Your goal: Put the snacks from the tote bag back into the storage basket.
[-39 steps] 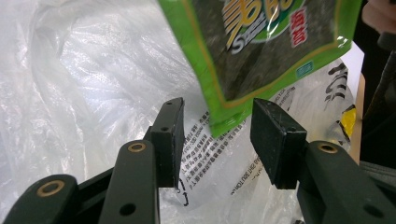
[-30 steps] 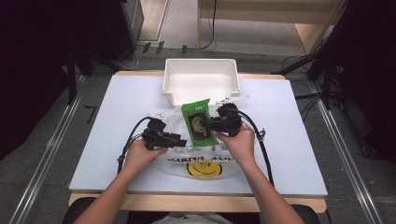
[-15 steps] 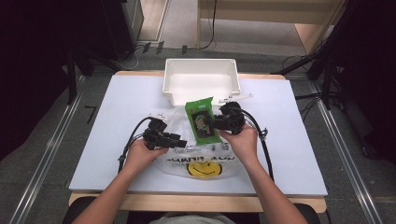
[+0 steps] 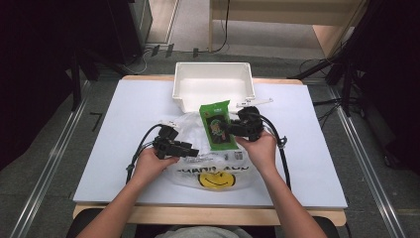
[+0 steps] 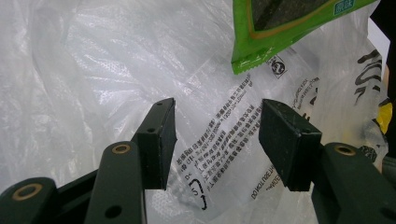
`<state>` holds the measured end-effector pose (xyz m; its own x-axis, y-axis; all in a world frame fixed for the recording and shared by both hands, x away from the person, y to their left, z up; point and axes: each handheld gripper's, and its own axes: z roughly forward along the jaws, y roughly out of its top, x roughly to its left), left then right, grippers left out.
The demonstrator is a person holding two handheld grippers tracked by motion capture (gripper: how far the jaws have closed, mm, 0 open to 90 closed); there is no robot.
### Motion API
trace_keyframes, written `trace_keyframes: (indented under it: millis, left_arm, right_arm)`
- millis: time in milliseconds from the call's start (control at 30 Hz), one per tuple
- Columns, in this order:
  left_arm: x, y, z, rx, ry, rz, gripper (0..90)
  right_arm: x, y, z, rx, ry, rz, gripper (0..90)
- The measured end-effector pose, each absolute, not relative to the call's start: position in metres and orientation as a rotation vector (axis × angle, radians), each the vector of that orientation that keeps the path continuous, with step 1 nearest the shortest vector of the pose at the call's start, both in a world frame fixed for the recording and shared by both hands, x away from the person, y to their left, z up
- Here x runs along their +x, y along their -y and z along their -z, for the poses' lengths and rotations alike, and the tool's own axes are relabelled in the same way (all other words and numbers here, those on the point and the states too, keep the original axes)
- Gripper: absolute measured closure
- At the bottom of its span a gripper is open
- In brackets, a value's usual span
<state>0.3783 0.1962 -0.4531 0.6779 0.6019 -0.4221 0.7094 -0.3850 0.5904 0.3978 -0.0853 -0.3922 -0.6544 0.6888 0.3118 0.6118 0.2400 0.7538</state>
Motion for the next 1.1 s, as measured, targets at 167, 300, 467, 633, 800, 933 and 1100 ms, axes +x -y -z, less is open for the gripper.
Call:
trace_keyframes:
  millis: [167, 300, 467, 633, 800, 933, 1100]
  left_arm:
    - [0.377, -0.197, 0.453, 2.117, -1.009, 0.179, 47.8]
    - [0.375, -0.197, 0.451, 2.111, -1.010, 0.177, 47.8]
    - [0.375, -0.196, 0.452, 2.107, -1.012, 0.176, 47.8]
    - [0.376, -0.196, 0.451, 2.103, -1.010, 0.172, 47.8]
    - [0.376, -0.196, 0.451, 2.102, -1.011, 0.158, 47.9]
    - [0.376, -0.197, 0.451, 2.106, -1.011, 0.152, 47.9]
    - [0.376, -0.196, 0.451, 2.112, -1.013, 0.154, 47.9]
  right_arm:
    - [0.397, 0.081, 0.383, 1.220, -2.403, -1.377, 75.0]
    - [0.396, 0.081, 0.378, 1.210, -2.395, -1.380, 75.0]
    - [0.399, 0.088, 0.369, 1.212, -2.365, -1.387, 74.9]
    - [0.404, 0.090, 0.364, 1.217, -2.364, -1.393, 75.0]
    - [0.409, 0.088, 0.357, 1.212, -2.368, -1.374, 74.9]
    - [0.414, 0.088, 0.354, 1.213, -2.372, -1.379, 75.0]
    - [0.421, 0.087, 0.346, 1.213, -2.365, -1.368, 75.0]
